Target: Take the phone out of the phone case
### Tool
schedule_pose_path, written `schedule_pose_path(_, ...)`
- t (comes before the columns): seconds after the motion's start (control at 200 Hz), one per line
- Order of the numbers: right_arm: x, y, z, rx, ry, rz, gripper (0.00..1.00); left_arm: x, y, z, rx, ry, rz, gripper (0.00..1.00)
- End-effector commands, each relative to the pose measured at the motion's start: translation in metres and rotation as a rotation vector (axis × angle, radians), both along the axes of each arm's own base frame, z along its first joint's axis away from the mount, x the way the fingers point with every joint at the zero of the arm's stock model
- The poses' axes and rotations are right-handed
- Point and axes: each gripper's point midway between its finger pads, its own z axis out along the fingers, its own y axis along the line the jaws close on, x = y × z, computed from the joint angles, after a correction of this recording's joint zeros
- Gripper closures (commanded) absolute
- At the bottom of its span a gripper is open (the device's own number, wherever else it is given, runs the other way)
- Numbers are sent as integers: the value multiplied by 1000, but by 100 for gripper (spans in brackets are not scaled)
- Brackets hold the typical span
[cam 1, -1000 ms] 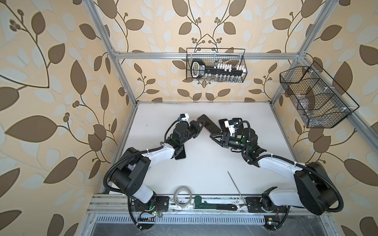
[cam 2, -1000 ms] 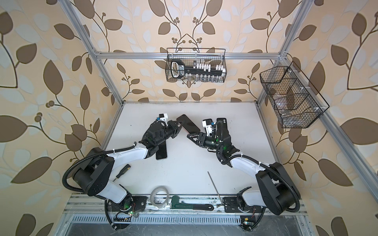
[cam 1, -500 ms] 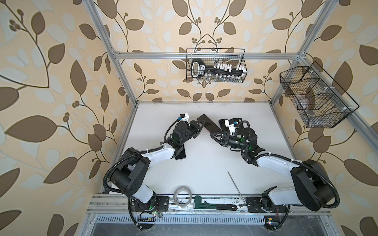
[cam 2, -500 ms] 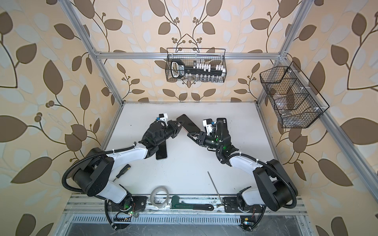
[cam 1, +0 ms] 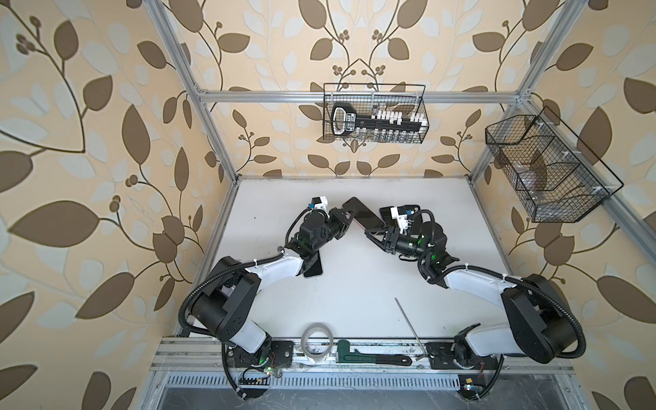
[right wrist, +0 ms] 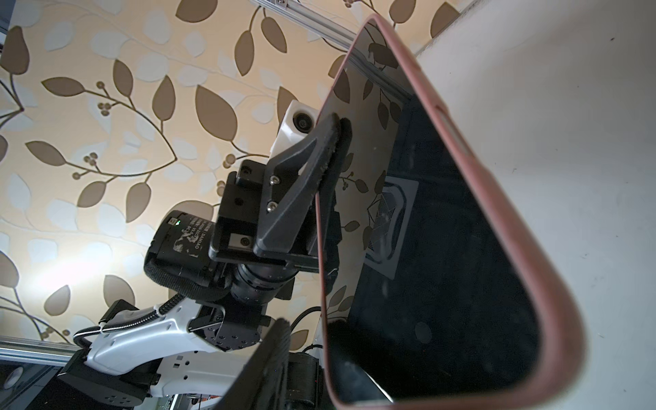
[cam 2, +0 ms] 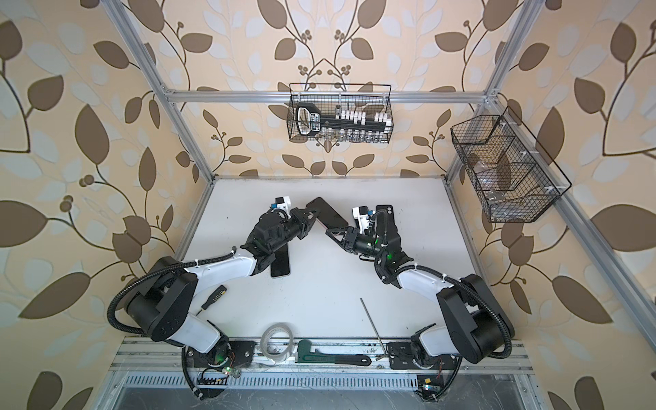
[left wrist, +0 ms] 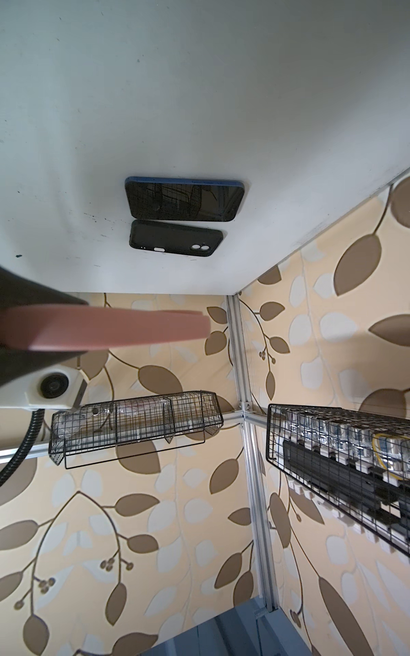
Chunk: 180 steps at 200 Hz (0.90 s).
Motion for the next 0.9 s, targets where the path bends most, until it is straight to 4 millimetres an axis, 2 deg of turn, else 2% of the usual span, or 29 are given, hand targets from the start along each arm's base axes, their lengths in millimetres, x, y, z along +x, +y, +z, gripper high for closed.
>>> schedule_pose_path(0.0,4,3,27,45,-81,-1,57,-4,0,47,-73,-117,2,100)
schedule_pose_path(0.165,2,5,27,46,-85,3,62,-3,-1,45,-69,-111,5,100)
schedule_pose_path(0.355,2,7,26,46,-83,4,73,-2,-1,44,-70,-108,5,100)
schedule_pose_path(0.74,1,7,22,41,-85,-2,83,2,-2,42,-69,-97,13,100)
schedule_pose_path(0.895,2,6,20,37,-82,-6,84,3,-4,43,-82,-92,6,100)
